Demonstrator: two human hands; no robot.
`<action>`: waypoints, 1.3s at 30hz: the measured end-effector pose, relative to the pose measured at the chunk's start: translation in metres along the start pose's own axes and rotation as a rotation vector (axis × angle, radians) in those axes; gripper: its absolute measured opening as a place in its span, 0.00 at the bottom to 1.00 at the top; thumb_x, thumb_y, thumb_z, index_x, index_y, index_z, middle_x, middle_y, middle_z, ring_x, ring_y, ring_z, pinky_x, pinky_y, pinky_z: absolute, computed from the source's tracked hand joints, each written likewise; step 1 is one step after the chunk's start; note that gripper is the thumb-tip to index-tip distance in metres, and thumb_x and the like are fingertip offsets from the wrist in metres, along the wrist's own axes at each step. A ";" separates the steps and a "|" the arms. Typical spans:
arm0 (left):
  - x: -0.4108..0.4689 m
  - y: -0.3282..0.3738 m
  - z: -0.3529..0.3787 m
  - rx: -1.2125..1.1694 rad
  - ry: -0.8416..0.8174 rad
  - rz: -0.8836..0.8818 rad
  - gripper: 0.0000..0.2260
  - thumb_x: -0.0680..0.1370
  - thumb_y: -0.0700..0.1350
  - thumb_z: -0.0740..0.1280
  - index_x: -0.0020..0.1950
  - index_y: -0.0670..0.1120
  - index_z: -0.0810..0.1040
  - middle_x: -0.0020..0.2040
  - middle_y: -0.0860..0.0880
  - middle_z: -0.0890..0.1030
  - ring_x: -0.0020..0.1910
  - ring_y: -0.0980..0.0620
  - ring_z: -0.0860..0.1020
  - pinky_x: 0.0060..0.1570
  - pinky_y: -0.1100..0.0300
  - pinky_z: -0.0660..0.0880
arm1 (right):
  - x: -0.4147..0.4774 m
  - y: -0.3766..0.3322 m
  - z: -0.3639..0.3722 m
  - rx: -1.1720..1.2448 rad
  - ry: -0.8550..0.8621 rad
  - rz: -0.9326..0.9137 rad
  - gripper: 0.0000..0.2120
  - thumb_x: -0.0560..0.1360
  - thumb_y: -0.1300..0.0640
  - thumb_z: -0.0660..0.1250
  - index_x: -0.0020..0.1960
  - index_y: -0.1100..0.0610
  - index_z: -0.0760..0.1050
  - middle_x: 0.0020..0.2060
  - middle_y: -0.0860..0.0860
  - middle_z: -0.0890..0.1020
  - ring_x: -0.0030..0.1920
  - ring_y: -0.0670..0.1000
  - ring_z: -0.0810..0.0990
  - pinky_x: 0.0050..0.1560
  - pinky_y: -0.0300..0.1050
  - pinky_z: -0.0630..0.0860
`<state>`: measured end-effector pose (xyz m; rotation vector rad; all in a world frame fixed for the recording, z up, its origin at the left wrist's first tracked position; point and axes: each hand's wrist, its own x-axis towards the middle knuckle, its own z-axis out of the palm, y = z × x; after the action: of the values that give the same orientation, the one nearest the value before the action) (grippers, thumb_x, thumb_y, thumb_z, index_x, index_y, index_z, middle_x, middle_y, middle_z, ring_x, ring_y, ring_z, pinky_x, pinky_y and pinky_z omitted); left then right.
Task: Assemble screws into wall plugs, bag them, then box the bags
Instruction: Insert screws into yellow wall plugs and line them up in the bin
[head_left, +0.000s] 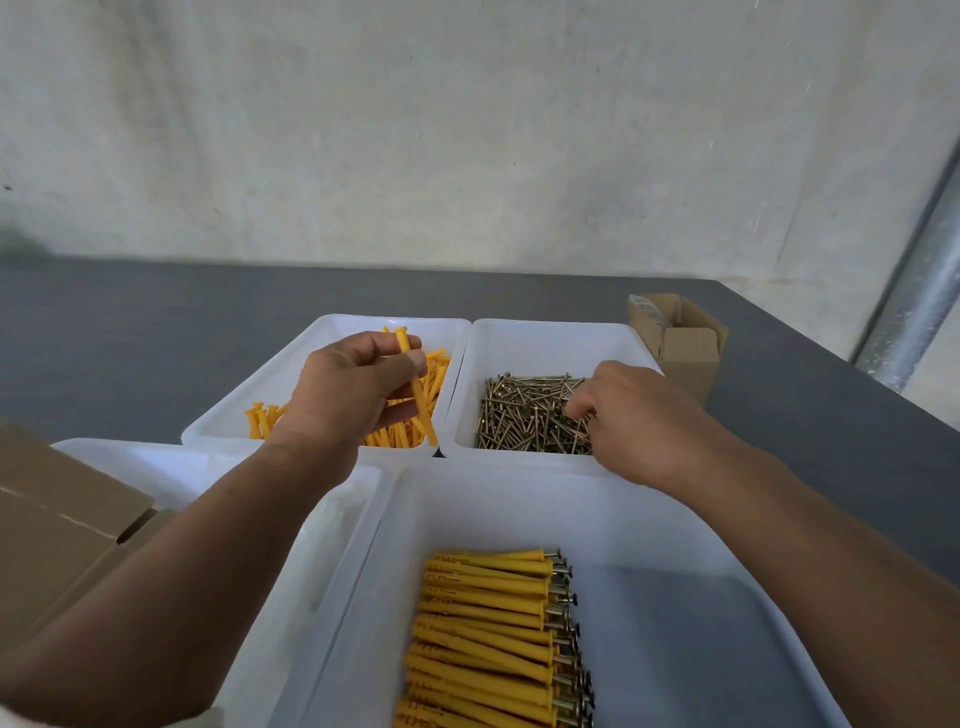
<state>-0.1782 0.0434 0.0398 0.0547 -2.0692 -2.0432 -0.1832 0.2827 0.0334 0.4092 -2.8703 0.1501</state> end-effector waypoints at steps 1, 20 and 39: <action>-0.001 0.001 0.001 -0.010 -0.008 -0.013 0.05 0.77 0.39 0.69 0.51 0.45 0.82 0.40 0.47 0.84 0.38 0.53 0.82 0.34 0.64 0.78 | 0.000 0.000 0.000 0.020 0.020 -0.012 0.17 0.75 0.67 0.62 0.56 0.52 0.81 0.52 0.50 0.76 0.51 0.53 0.77 0.44 0.46 0.74; -0.025 0.001 0.016 0.125 -0.604 -0.048 0.11 0.73 0.38 0.71 0.50 0.53 0.84 0.42 0.42 0.79 0.37 0.53 0.80 0.40 0.56 0.80 | 0.001 -0.016 -0.012 1.003 0.155 0.047 0.25 0.74 0.63 0.69 0.62 0.39 0.69 0.39 0.44 0.81 0.31 0.49 0.85 0.35 0.48 0.80; -0.032 -0.001 0.023 0.172 -0.716 -0.094 0.10 0.71 0.43 0.72 0.52 0.45 0.82 0.40 0.46 0.82 0.37 0.51 0.80 0.39 0.56 0.80 | 0.001 -0.022 -0.016 1.408 0.174 0.076 0.20 0.73 0.68 0.71 0.57 0.50 0.70 0.32 0.46 0.83 0.35 0.55 0.86 0.37 0.48 0.82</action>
<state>-0.1515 0.0724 0.0343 -0.6530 -2.6810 -2.1339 -0.1746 0.2632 0.0503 0.4328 -2.1171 2.0646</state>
